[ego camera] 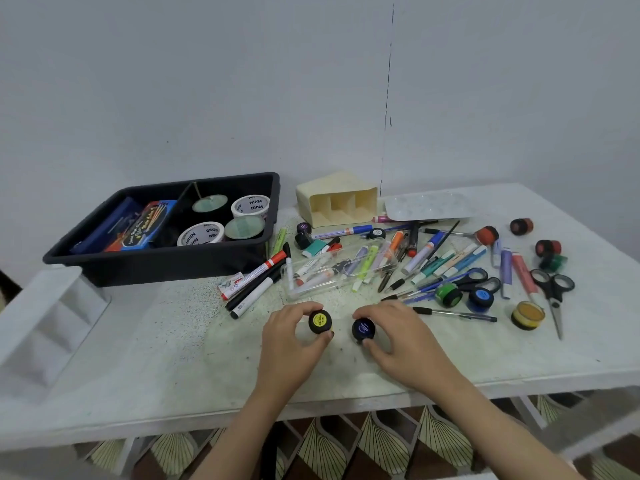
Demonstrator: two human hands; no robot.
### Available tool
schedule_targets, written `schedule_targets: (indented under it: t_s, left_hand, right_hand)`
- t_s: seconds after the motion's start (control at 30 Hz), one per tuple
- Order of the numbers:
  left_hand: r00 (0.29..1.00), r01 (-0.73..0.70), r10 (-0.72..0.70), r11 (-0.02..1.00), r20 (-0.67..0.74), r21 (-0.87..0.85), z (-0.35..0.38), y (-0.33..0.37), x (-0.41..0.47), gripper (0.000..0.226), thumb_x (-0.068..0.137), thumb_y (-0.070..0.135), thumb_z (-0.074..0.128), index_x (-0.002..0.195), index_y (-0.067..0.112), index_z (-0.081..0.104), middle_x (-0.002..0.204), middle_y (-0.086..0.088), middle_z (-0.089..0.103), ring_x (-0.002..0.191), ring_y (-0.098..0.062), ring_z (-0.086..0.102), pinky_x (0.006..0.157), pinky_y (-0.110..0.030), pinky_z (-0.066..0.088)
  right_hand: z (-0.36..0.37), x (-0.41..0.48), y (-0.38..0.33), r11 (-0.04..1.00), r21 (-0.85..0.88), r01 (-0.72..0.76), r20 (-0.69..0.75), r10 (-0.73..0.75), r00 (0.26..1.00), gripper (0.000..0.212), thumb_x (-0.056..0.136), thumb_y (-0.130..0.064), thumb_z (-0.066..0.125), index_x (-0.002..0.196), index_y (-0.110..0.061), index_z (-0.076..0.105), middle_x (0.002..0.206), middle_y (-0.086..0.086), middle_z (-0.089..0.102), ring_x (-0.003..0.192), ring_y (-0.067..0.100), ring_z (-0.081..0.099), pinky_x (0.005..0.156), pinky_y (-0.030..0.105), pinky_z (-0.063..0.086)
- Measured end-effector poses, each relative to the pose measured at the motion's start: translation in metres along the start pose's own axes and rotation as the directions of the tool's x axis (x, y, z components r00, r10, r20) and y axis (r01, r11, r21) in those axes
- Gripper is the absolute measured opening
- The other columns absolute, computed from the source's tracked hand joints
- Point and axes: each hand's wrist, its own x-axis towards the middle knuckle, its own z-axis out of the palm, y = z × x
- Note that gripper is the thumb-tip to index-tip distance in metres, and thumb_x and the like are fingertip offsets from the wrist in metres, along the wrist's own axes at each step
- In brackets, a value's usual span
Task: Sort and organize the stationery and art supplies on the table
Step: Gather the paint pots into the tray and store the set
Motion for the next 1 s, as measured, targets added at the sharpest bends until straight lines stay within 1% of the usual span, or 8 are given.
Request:
schedule_targets:
  t_s: [0.1,0.23,0.43,0.53,0.7,0.83,0.93,1.0]
  left_hand:
    - [1.000,0.002,-0.002,1.000,0.004,-0.005,0.001,0.002,0.002,0.049,0.069,0.024,0.081,0.096,0.053,0.053,0.098,0.032,0.058,0.104,0.009,0.045,0.094,-0.029,0.038]
    - [0.997,-0.042,0.041,0.999,0.073,0.024,0.004,0.007,0.005,0.046,0.067,0.028,0.082,0.096,0.053,0.056,0.096,0.031,0.058,0.102,0.007,0.044,0.092,-0.027,0.032]
    - [0.990,-0.032,0.025,0.998,0.137,0.050,0.011,0.009,0.010,0.042,0.069,0.023,0.081,0.104,0.042,0.066,0.099,0.014,0.063,0.099,-0.007,0.050,0.096,-0.039,0.037]
    - [0.986,-0.035,0.017,0.994,0.168,0.102,0.012,0.011,0.013,0.041,0.071,0.020,0.079,0.107,0.036,0.069,0.095,0.015,0.060,0.098,-0.010,0.051,0.097,-0.039,0.036]
    - [0.961,-0.108,0.038,0.963,0.273,0.245,0.016,0.012,0.020,0.042,0.077,0.022,0.074,0.116,0.036,0.065,0.130,0.010,0.055,0.123,-0.014,0.042,0.100,-0.031,0.025]
    - [0.955,-0.152,0.080,0.960,0.287,0.236,0.017,0.013,0.024,0.039,0.075,0.035,0.073,0.113,0.034,0.067,0.129,0.010,0.055,0.123,-0.011,0.042,0.101,-0.031,0.023]
    - [0.960,-0.186,0.140,0.967,0.244,0.176,0.022,0.017,0.028,0.038,0.074,0.041,0.064,0.110,0.033,0.068,0.121,0.011,0.057,0.118,-0.009,0.045,0.098,-0.028,0.025]
    - [0.953,-0.209,0.172,0.969,0.250,0.133,0.030,0.025,0.033,0.032,0.080,0.035,0.065,0.111,0.033,0.066,0.118,0.014,0.058,0.116,-0.006,0.046,0.098,-0.027,0.026]
  right_hand:
    - [0.002,0.004,0.000,0.997,-0.038,-0.073,-0.031,0.072,0.997,0.036,0.083,-0.024,0.065,0.118,-0.027,0.056,0.108,-0.011,0.062,0.104,0.012,0.048,0.086,0.025,0.035]
    - [0.007,0.005,0.000,0.982,0.057,-0.183,-0.008,0.183,0.983,0.039,0.086,-0.018,0.063,0.121,-0.030,0.049,0.113,-0.010,0.059,0.106,0.010,0.050,0.085,0.023,0.041]
    - [0.009,0.007,0.000,0.973,0.059,-0.223,-0.045,0.226,0.973,0.041,0.086,-0.019,0.064,0.122,-0.028,0.047,0.116,-0.013,0.060,0.105,0.010,0.055,0.079,0.021,0.040]
    - [0.008,0.008,0.003,0.971,0.044,-0.234,-0.030,0.236,0.971,0.041,0.085,-0.023,0.065,0.122,-0.030,0.047,0.114,-0.013,0.061,0.104,0.010,0.054,0.077,0.022,0.040]
    - [0.002,0.011,0.011,0.978,0.015,-0.210,0.018,0.210,0.978,0.041,0.084,-0.032,0.066,0.121,-0.034,0.051,0.114,-0.016,0.061,0.107,0.006,0.047,0.078,0.019,0.036]
    - [-0.004,0.004,0.017,0.977,0.114,-0.180,0.069,0.173,0.982,0.043,0.088,-0.035,0.060,0.129,-0.035,0.047,0.123,-0.017,0.057,0.115,0.002,0.046,0.092,0.019,0.036]
    - [-0.014,-0.006,0.029,0.980,0.092,-0.177,-0.021,0.180,0.984,0.043,0.090,-0.031,0.058,0.132,-0.032,0.047,0.128,-0.018,0.052,0.118,-0.001,0.042,0.097,0.017,0.030]
    - [-0.025,-0.012,0.041,0.978,0.010,-0.206,-0.141,0.206,0.968,0.039,0.090,-0.025,0.060,0.128,-0.027,0.053,0.124,-0.013,0.055,0.115,0.007,0.047,0.094,0.021,0.033]
